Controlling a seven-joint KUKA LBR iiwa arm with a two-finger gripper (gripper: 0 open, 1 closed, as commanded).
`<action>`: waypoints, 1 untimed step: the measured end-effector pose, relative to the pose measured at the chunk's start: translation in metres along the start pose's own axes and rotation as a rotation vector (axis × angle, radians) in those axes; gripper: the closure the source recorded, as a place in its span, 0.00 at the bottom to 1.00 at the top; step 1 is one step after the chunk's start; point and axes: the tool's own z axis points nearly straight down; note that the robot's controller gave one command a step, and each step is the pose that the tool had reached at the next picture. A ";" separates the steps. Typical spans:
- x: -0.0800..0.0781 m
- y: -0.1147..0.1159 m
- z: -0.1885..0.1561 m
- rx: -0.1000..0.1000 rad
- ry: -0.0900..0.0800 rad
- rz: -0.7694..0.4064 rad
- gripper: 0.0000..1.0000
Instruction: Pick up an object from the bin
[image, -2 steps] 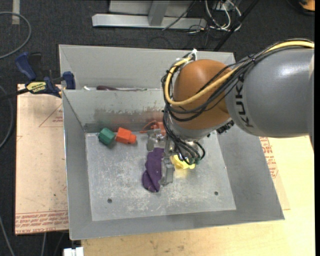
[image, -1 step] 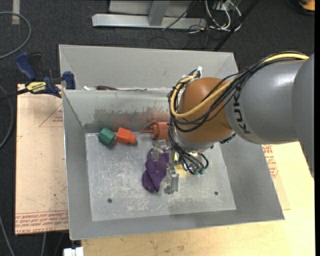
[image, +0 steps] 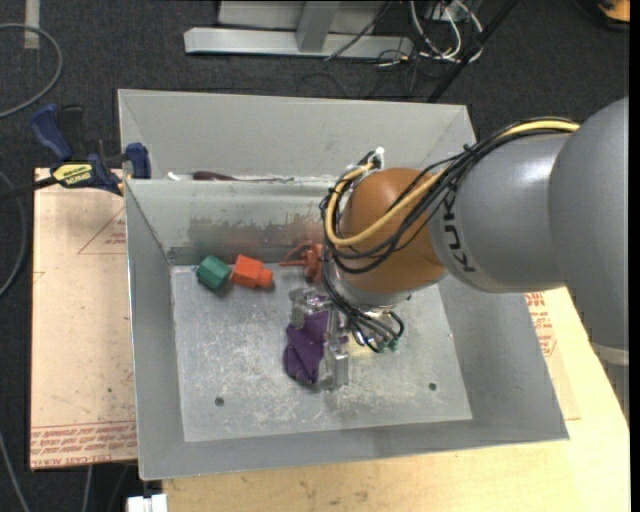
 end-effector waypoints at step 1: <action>0.021 0.009 0.024 0.001 -0.004 -0.746 1.00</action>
Offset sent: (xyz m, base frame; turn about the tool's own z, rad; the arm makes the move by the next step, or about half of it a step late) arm 0.0000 0.0000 0.0000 0.0000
